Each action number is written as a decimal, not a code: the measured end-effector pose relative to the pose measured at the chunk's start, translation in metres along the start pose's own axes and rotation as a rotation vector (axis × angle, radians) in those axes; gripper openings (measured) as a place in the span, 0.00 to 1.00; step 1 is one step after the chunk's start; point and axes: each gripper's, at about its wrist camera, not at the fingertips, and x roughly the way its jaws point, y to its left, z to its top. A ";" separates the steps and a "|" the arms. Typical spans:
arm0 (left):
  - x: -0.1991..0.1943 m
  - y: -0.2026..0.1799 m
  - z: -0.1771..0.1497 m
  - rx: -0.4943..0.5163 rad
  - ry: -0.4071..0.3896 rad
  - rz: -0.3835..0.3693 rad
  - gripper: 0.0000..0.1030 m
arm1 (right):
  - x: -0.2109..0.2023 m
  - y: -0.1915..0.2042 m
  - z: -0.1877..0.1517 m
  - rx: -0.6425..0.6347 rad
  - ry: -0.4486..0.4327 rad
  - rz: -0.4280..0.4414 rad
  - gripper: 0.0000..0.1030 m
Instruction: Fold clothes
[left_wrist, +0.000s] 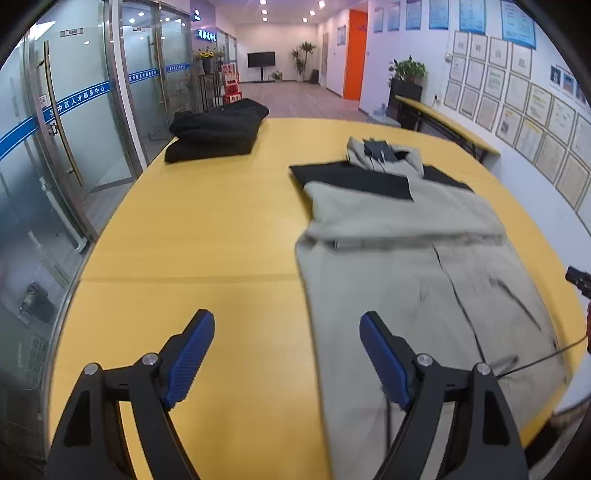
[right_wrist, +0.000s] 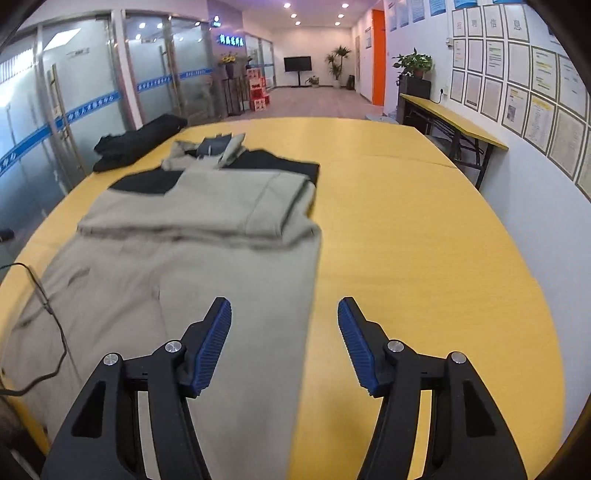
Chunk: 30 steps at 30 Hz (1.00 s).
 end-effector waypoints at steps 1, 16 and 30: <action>-0.017 0.004 -0.016 0.010 0.014 -0.002 0.82 | -0.012 -0.003 -0.013 -0.007 0.007 0.000 0.58; 0.019 -0.038 -0.182 -0.056 0.234 -0.246 0.87 | -0.057 0.022 -0.171 -0.051 0.052 0.218 0.59; 0.033 -0.074 -0.166 -0.058 0.272 -0.295 0.67 | -0.032 0.039 -0.169 -0.077 0.102 0.169 0.60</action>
